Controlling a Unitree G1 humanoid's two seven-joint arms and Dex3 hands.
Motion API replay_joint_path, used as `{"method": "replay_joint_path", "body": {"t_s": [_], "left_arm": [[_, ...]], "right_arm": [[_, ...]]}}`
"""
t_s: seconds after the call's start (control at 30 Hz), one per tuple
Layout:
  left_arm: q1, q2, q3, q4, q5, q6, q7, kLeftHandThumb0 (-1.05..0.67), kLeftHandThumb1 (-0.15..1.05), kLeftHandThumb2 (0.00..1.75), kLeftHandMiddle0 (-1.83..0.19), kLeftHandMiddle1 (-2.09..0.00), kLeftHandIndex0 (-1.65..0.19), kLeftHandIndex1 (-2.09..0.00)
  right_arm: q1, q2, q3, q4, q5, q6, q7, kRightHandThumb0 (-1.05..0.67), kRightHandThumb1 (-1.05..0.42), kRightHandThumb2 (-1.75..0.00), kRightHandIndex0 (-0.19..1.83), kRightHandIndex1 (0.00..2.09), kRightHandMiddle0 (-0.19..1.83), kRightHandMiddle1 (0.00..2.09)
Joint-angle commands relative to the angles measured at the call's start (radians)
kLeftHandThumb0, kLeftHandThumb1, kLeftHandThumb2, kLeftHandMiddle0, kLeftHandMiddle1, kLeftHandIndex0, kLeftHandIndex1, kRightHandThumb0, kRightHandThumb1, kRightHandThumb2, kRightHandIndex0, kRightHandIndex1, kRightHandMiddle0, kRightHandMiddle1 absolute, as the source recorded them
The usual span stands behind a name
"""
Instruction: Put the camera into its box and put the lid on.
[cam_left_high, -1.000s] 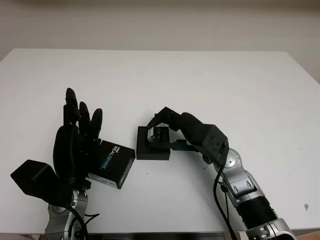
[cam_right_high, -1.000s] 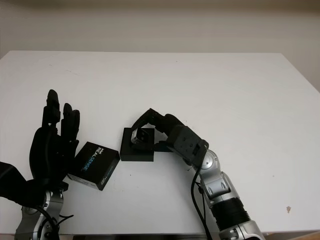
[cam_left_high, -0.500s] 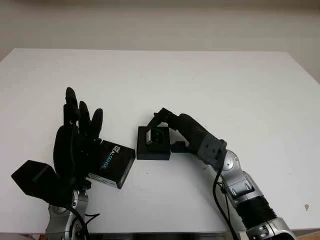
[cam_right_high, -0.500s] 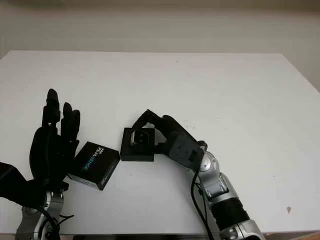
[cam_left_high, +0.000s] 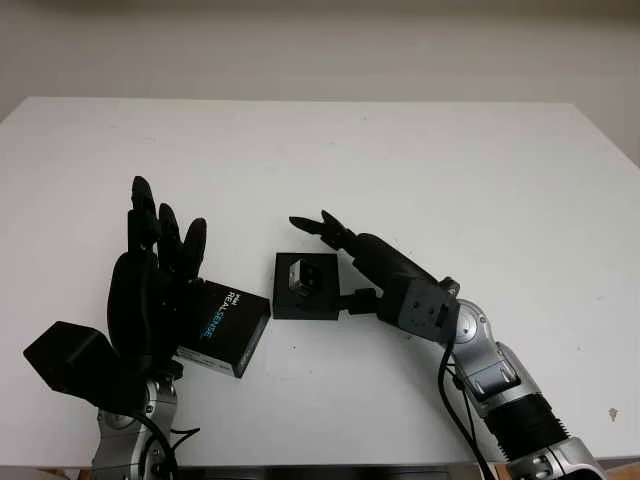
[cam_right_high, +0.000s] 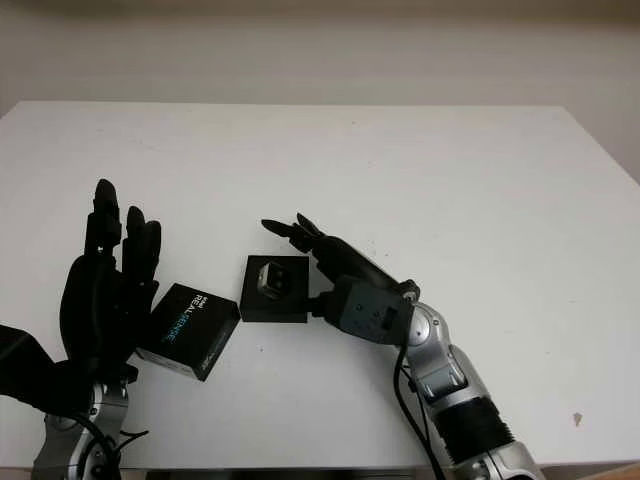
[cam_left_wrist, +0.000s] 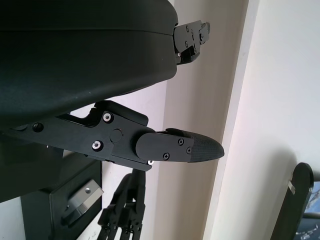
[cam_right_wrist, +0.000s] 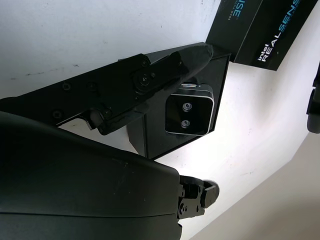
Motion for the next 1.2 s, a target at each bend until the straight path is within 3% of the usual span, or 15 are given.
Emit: {"method": "replay_joint_path", "body": {"t_s": [0.0,0.17,0.3,0.57,0.8,1.17], "left_arm": [[0.001,-0.006,-0.001,-0.001,-0.001,-0.01,-0.001,-0.54,1.05,0.25,0.19,0.0,0.19,0.0],[0.006,-0.005,0.0,0.003,-0.003,-0.017,-0.007,-0.54,1.05,0.26,0.19,0.0,0.19,0.0],[0.01,-0.008,-0.001,0.003,-0.007,-0.018,-0.007,-0.53,1.05,0.27,0.19,0.0,0.19,0.0],[0.013,-0.008,-0.002,0.006,0.0,-0.024,-0.007,-0.53,1.05,0.27,0.19,0.0,0.19,0.0],[0.015,-0.011,0.0,0.003,-0.004,-0.024,-0.006,-0.53,1.05,0.28,0.19,0.0,0.19,0.0],[0.015,-0.005,0.002,0.013,0.0,-0.037,-0.014,-0.54,1.05,0.27,0.19,0.0,0.19,0.0]], "right_arm": [[0.002,-0.002,-0.013,-0.015,0.01,-0.017,-0.006,-0.66,-0.86,-0.05,-0.19,0.0,-0.13,0.1],[0.009,0.008,-0.035,-0.016,0.035,-0.041,-0.038,-0.7,-0.88,-0.06,-0.19,0.0,-0.14,0.09],[0.023,0.023,-0.06,-0.034,0.052,-0.037,-0.077,-0.68,-0.87,-0.05,-0.14,0.03,-0.01,0.14],[0.05,0.026,-0.062,-0.029,0.002,-0.061,-0.173,-0.62,-0.86,-0.05,0.21,0.19,0.31,0.31],[0.07,0.009,-0.057,-0.024,0.005,-0.043,-0.141,-0.63,-0.88,-0.06,0.19,0.13,0.21,0.51],[0.088,-0.001,-0.03,-0.02,-0.028,-0.018,-0.105,-0.66,-0.87,-0.05,0.15,0.08,0.16,0.52]]}}
